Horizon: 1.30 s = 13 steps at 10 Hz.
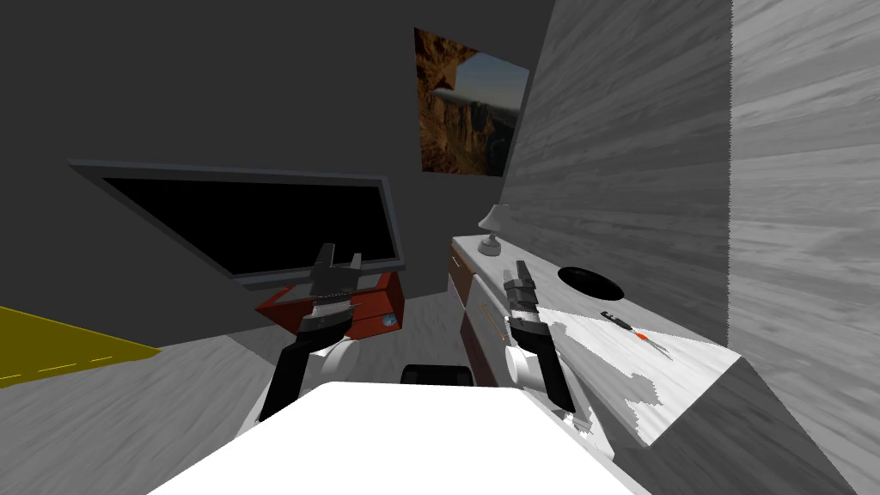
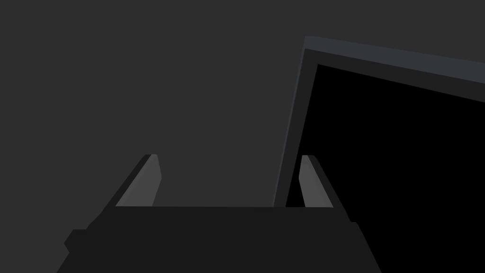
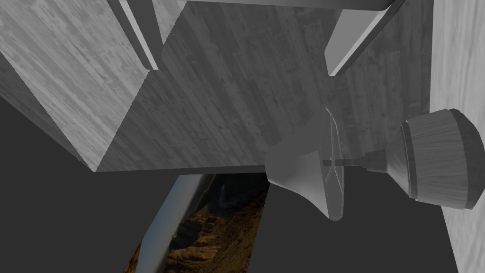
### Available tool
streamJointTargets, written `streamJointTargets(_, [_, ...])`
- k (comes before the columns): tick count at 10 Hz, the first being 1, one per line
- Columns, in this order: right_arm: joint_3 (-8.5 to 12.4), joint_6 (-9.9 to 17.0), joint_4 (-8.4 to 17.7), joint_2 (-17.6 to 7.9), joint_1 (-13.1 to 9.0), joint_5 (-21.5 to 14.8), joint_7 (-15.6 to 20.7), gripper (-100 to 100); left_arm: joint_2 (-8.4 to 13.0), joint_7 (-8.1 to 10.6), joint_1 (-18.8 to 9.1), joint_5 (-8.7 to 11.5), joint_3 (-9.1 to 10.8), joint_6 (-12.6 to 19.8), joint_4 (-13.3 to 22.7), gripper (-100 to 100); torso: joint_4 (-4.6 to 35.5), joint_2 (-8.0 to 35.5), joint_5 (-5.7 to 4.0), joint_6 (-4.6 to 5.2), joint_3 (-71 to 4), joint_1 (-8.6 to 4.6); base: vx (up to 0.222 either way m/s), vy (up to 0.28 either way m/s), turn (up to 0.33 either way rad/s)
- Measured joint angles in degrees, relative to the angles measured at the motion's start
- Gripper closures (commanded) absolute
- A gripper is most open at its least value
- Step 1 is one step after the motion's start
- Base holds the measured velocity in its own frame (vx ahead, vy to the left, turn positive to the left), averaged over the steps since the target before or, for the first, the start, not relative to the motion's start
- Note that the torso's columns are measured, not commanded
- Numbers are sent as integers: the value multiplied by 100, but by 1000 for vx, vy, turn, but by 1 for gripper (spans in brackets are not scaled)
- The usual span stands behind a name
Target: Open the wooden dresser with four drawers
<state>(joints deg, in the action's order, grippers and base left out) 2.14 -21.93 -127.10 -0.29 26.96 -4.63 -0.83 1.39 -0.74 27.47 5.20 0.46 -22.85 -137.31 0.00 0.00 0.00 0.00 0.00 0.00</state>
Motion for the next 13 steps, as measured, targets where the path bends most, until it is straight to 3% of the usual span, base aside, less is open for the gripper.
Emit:
streamJointTargets(2, [0, 0, 0, 0, 0, 0, 0, 0, 0, 0, 0, 0, 0, 0, 0, 0, 600, 597, 0, 0, -1200, 0, 0, 0, 0])
streamJointTargets(9, [0, -1, -2, 0, 0, 0, 0, 0, 0, 0, 0, 0, 0, -1, -2, 0, 3537, 3539, 0, 0, -7073, 0, 0, 0, 0])
streamJointTargets(10, [0, -1, -2, 0, 0, 0, 0, -100, 0, 0, 0, 0, 0, -1, -2, 0, 3960, 3962, 0, 0, -7919, 0, 14, 9, -2])
streamJointTargets(13, [-19, -3, 108, -370, -94, -180, 13, -100, 0, 0, 1, 0, 0, 0, 1, 0, 4220, 4217, 1, 0, -8455, 4, 25, 27, -5])
